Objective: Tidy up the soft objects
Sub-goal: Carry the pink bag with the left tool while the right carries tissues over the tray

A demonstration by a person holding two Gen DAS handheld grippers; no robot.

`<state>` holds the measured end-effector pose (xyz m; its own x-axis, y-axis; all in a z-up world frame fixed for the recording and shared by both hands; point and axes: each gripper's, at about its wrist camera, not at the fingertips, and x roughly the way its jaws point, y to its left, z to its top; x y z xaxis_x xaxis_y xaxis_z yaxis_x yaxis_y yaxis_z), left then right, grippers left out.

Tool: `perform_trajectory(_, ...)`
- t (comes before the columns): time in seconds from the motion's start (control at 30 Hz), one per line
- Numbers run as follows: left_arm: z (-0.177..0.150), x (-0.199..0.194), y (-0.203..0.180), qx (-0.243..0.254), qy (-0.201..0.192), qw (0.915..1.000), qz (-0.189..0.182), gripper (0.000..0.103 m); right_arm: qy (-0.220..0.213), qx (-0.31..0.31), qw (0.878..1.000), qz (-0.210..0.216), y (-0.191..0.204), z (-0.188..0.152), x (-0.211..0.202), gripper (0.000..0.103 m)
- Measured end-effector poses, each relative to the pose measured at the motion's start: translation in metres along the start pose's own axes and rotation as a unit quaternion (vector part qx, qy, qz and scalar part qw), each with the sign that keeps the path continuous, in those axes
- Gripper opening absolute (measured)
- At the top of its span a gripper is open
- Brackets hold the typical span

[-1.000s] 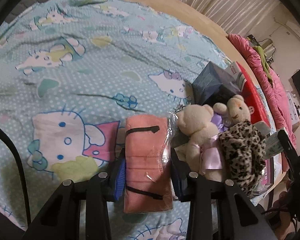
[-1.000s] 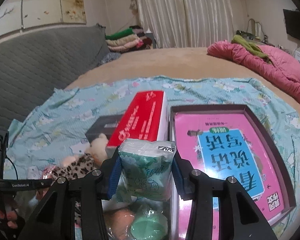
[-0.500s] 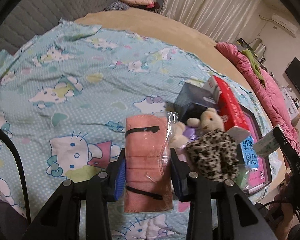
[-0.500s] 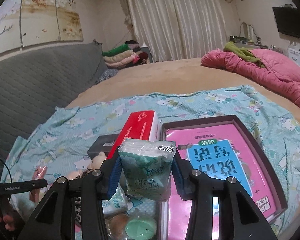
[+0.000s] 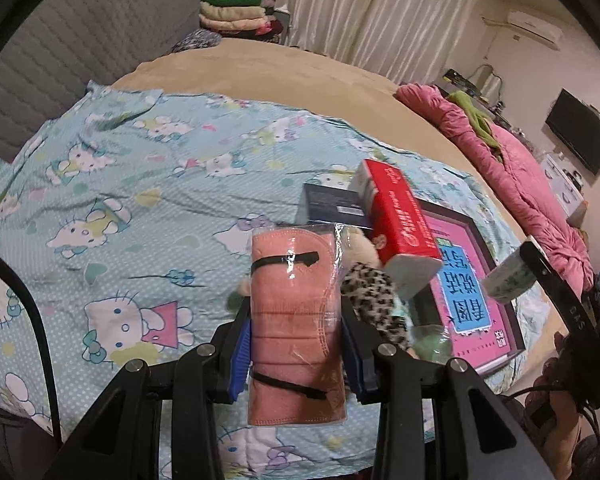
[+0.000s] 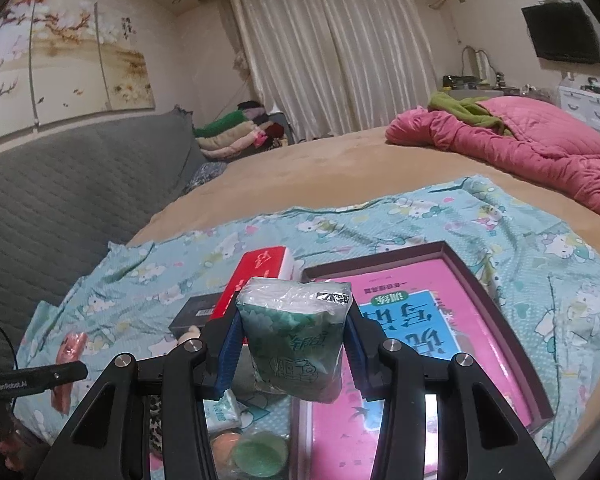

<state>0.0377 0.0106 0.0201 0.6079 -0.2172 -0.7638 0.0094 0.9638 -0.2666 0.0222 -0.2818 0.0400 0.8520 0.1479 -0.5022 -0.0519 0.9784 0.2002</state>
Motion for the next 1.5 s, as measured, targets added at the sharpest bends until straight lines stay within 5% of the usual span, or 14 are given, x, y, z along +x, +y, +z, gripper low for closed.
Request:
perform_trajectory(0.53,0.003,-0.005,-0.073,0.069,0.001,0.9971,-0.031,0.039,-0.022,0.042,0.999,-0.015,-0.032,0.007,-0.022,0.047)
perform_trajectory(0.93,-0.008,0.015,-0.148,0.144,0.03,0.9874,-0.059,0.039,-0.015,0.097,0.992,-0.074,-0.08,0.005,-0.034,0.047)
perform_trajectory(1.17,-0.019,0.046,-0.185,0.182,0.065,0.9789,-0.065,0.039,0.013,0.131,0.985,-0.112,-0.112,-0.003,-0.032,0.047)
perform_trajectory(1.5,-0.027,0.094,-0.226,0.219,0.112,0.9667,-0.07,0.039,0.114,0.107,0.978,-0.14,-0.121,-0.023,-0.002,0.047)
